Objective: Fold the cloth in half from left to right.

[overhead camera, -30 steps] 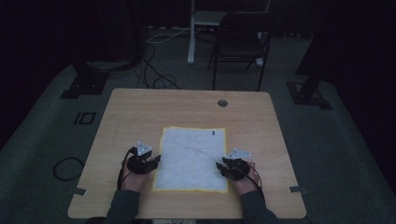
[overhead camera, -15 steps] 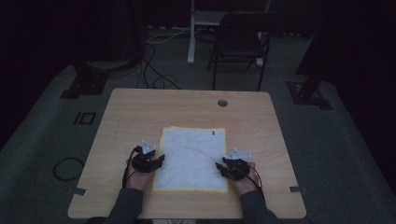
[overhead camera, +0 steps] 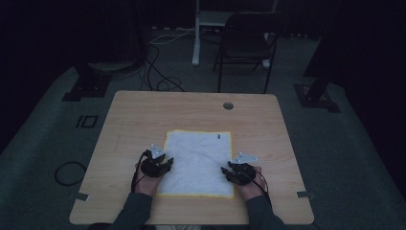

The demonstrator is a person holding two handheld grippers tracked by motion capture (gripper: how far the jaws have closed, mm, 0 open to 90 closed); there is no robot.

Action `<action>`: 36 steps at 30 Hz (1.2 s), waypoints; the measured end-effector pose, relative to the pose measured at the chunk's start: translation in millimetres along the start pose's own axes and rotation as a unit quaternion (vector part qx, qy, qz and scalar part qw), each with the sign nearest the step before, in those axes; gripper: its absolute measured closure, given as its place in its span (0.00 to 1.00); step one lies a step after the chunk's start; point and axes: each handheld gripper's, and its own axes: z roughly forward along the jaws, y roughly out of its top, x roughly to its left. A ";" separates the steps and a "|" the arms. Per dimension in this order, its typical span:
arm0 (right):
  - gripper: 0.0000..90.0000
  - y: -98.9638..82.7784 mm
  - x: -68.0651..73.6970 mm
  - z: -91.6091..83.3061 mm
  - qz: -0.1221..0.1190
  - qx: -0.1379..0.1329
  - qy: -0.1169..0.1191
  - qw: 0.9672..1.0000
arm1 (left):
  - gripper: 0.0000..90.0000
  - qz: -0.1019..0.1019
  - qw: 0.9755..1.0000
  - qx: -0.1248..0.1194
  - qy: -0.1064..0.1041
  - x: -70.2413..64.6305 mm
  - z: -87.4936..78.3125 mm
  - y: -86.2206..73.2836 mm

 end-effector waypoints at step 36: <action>0.64 4.8 -6.9 6.4 -0.002 -0.004 -0.004 1.000 | 0.96 -0.035 0.997 -0.007 -0.072 20.2 -8.8 5.2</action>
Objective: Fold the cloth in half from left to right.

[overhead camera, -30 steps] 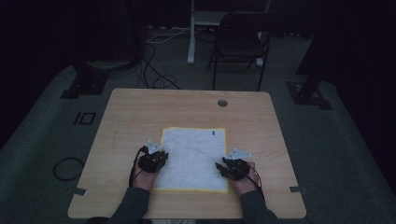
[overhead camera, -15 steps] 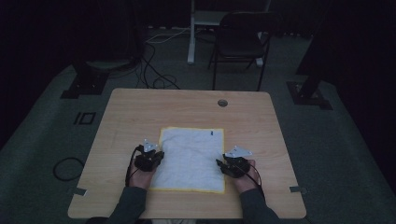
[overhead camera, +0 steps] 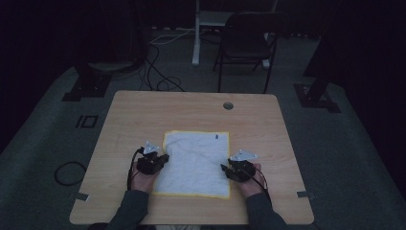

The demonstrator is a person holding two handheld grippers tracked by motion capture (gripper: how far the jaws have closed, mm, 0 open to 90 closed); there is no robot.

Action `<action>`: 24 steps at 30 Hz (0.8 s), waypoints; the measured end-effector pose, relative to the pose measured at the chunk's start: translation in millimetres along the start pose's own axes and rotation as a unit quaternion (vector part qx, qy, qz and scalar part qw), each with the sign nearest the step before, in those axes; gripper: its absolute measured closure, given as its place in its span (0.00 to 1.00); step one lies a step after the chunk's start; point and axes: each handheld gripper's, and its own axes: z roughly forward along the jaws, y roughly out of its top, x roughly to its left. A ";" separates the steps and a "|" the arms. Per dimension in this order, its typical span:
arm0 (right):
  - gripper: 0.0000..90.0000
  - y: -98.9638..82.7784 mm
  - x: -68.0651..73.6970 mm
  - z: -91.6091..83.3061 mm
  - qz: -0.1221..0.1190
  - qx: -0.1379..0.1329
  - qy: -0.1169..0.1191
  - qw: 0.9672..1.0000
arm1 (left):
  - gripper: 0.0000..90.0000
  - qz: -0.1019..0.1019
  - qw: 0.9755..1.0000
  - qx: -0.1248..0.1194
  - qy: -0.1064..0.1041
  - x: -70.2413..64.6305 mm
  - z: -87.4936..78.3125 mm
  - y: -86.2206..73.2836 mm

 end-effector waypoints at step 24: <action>0.61 -1.0 -1.5 -0.1 0.003 -0.001 0.003 1.000 | 0.96 0.033 0.996 -0.054 -0.064 -26.0 -19.1 34.8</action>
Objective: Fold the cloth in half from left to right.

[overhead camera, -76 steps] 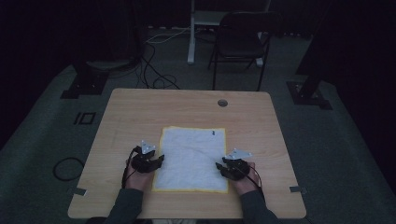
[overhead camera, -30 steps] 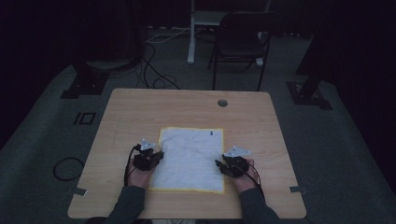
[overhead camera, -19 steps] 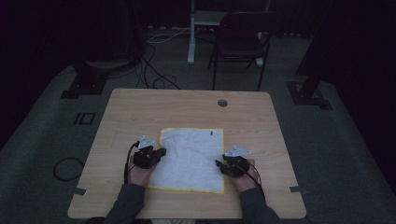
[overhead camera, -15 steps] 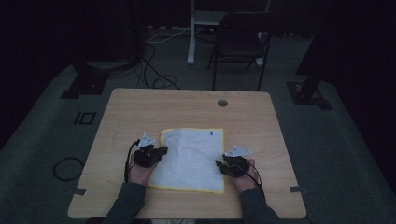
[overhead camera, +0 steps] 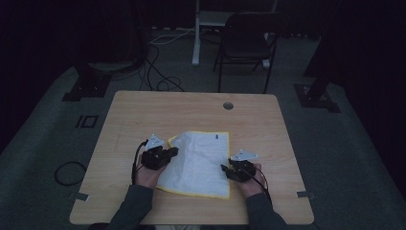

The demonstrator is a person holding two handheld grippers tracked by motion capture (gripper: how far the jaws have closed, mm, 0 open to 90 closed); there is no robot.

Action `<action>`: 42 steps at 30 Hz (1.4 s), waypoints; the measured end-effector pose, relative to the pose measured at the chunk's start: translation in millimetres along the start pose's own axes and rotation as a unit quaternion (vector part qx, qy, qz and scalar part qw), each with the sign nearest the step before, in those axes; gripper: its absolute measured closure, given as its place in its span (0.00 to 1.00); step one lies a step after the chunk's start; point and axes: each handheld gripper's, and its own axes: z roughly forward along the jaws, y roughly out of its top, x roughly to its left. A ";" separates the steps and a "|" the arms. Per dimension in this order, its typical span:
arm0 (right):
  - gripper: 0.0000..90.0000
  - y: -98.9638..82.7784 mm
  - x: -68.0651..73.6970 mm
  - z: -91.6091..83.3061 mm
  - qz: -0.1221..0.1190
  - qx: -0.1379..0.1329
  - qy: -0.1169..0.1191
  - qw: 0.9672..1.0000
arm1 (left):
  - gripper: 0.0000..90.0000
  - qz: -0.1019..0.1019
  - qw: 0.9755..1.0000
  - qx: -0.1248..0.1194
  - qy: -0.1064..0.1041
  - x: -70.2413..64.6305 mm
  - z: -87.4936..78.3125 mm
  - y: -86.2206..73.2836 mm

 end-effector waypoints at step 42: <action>0.61 -0.2 -0.3 -0.3 0.000 0.001 0.001 1.000 | 0.97 0.036 0.998 -0.003 -0.058 -40.8 21.7 33.1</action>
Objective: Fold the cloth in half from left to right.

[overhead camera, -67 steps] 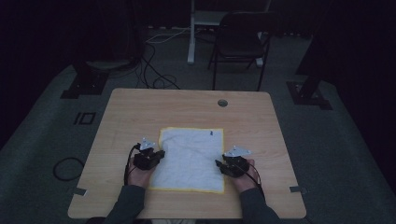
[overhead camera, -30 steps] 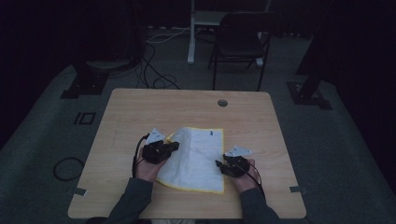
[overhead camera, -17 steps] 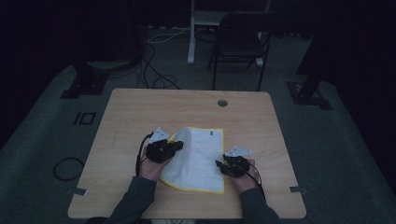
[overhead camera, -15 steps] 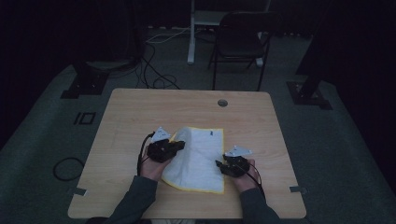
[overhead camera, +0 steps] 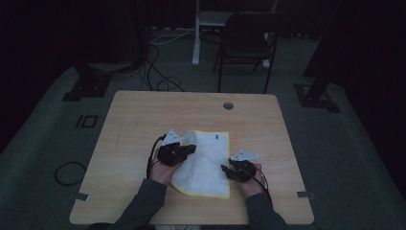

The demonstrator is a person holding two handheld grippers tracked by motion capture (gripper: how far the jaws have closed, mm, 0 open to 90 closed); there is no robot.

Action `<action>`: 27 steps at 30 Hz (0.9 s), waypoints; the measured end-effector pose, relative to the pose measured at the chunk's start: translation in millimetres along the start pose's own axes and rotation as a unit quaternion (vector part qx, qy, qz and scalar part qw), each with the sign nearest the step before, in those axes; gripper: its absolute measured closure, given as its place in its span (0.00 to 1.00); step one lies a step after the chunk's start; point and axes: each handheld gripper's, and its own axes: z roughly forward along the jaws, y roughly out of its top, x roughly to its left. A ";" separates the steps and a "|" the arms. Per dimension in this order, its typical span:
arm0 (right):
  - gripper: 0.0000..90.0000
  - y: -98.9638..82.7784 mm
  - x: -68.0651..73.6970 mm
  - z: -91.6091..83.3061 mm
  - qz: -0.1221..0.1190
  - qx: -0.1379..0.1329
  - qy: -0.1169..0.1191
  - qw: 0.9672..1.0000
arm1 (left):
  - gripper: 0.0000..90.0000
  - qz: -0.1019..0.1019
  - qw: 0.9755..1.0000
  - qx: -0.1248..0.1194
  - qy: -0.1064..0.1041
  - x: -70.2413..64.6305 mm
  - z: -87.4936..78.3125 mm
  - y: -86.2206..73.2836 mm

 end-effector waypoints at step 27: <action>0.61 -0.1 -0.1 -0.3 0.000 0.001 0.000 1.000 | 0.97 0.012 0.999 0.013 -0.030 -18.7 29.6 8.0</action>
